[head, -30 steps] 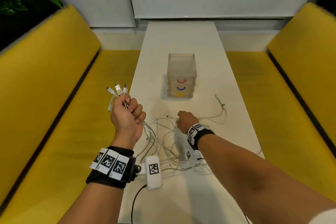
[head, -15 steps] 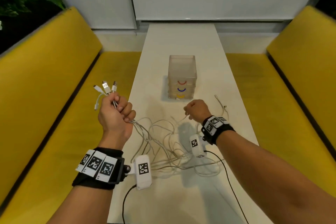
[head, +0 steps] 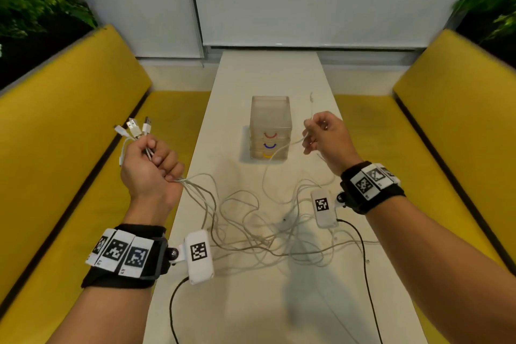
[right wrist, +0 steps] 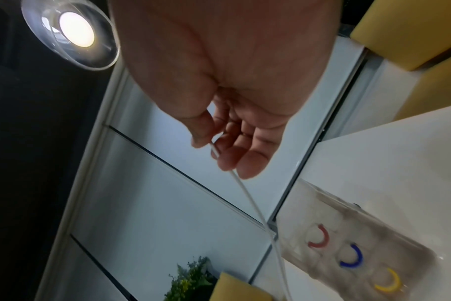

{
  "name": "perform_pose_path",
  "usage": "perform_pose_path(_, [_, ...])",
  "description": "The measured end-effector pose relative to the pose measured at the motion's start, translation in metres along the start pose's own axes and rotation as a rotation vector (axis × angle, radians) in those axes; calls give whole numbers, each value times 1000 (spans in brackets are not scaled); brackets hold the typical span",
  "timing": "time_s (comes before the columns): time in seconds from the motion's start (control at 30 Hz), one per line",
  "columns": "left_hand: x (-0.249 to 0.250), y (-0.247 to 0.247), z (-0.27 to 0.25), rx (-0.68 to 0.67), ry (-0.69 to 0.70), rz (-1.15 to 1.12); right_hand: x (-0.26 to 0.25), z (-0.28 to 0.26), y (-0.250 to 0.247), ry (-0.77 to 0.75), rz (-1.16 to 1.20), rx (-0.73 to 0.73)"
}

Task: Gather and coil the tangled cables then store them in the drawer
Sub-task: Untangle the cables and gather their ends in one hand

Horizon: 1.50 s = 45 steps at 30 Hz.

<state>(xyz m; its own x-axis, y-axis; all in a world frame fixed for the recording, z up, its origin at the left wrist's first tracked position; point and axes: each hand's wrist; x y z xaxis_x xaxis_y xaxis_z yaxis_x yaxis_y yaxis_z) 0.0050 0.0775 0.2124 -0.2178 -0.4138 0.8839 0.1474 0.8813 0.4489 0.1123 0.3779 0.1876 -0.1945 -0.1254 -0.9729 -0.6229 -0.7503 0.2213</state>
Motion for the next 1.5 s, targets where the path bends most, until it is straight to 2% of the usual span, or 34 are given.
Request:
perform_pose_path(0.2, [6, 5, -3, -23, 50, 20, -30, -10, 1, -139, 55, 27])
perform_pose_path(0.37, [-6, 22, -12, -50, 55, 53, -45, -43, 34, -246, 2, -133])
perform_pose_path(0.53, [-28, 47, -23, -150, 80, 55, -31, -73, 85, -245, -37, -240])
perform_pose_path(0.67, [-37, 72, -32, -121, 164, 172, -15, -87, 114, -259, -207, -295])
perform_pose_path(0.87, [-48, 82, -33, -144, 137, 302, -11, -90, 109, -284, -321, -237])
perform_pose_path(1.0, [-58, 87, -40, -188, 106, 371, -10, -92, 100, -254, -338, -169])
perform_pose_path(1.1, [-63, 90, -43, -171, 146, 487, -6, -90, 93, -226, -354, -135])
perform_pose_path(1.23, [-71, 90, -42, -159, 148, 536, 4, -90, 85, -116, -234, -148])
perform_pose_path(1.37, [-79, 90, -48, -253, 130, 508, 14, -91, 71, 25, -167, -314])
perform_pose_path(1.43, [-80, 93, -54, -295, 79, 489, 15, -94, 64, 83, -67, -452])
perform_pose_path(1.5, [-78, 96, -58, -336, 34, 418, 20, -94, 58, 124, -1, -519])
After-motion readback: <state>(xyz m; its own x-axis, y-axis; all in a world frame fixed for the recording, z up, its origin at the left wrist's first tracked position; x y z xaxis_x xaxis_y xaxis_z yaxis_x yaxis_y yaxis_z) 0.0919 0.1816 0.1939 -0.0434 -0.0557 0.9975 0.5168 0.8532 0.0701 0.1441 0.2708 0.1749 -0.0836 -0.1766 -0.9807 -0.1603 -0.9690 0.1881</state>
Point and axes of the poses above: each hand's wrist, its own z-axis towards the middle knuckle, its own y-axis out of the palm, x = y × z, and after that the axes turned 14 degrees about z, right-handed
